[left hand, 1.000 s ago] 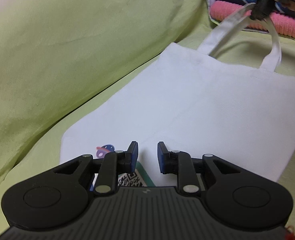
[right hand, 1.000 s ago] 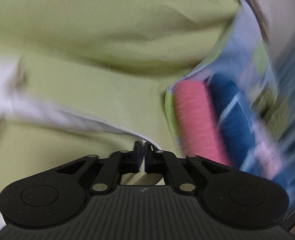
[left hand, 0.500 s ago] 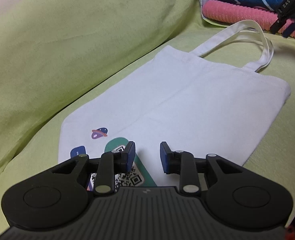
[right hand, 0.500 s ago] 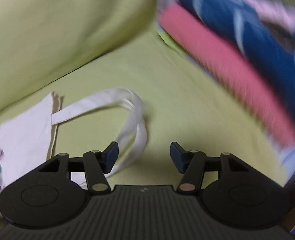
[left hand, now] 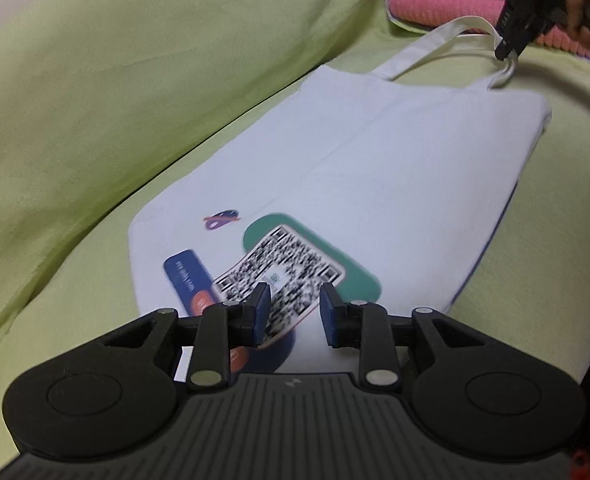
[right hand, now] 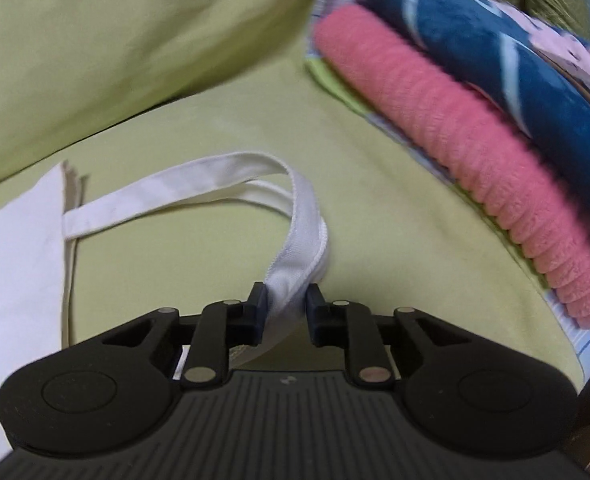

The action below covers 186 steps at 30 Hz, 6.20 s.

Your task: Fold shopping bag

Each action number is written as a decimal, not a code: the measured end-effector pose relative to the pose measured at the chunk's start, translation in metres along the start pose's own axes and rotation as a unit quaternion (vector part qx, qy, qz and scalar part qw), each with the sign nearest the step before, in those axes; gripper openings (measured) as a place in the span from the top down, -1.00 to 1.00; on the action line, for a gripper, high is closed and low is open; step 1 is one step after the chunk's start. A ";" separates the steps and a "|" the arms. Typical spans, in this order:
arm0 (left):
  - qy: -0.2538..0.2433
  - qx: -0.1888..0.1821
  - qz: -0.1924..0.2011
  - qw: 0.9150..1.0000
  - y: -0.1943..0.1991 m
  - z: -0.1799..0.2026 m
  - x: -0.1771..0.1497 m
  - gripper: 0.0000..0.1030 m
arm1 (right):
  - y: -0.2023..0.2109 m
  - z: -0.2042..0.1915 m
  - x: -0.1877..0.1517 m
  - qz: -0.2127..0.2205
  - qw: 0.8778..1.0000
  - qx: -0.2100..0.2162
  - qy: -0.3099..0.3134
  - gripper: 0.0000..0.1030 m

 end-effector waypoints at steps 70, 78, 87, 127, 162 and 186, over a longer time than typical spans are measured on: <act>0.272 0.083 -0.088 0.955 0.103 -0.021 -0.042 0.55 | 0.158 -0.114 -0.189 0.026 0.984 0.128 0.125 0.63; 0.255 0.086 -0.046 0.962 0.155 0.001 -0.013 0.47 | 0.226 -0.107 -0.183 0.086 0.977 0.145 0.130 0.42; 0.226 0.079 -0.018 0.971 0.183 0.027 0.003 0.38 | 0.264 -0.087 -0.197 0.107 0.977 0.145 0.112 0.39; 0.166 -0.037 -0.064 0.983 -0.037 -0.142 0.028 -0.34 | 0.103 -0.113 -0.056 0.008 0.955 0.259 0.144 -0.65; 0.187 -0.266 0.087 0.942 -0.124 -0.248 0.046 0.91 | -0.050 -0.174 0.099 0.014 0.905 0.365 0.219 0.43; -0.203 -0.144 -0.050 0.967 0.073 -0.082 -0.058 0.37 | 0.142 -0.111 -0.108 0.049 0.787 0.173 0.590 0.30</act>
Point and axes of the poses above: each gripper's, at about its wrist camera, not at the fingertips, and y roughly against the way its jaws point, z to its right, x to its top, the point moved 5 cm from there along -y, roughly the way its jaws point, and after that the axes turned 1 degree about x, right-handed, at the moved point
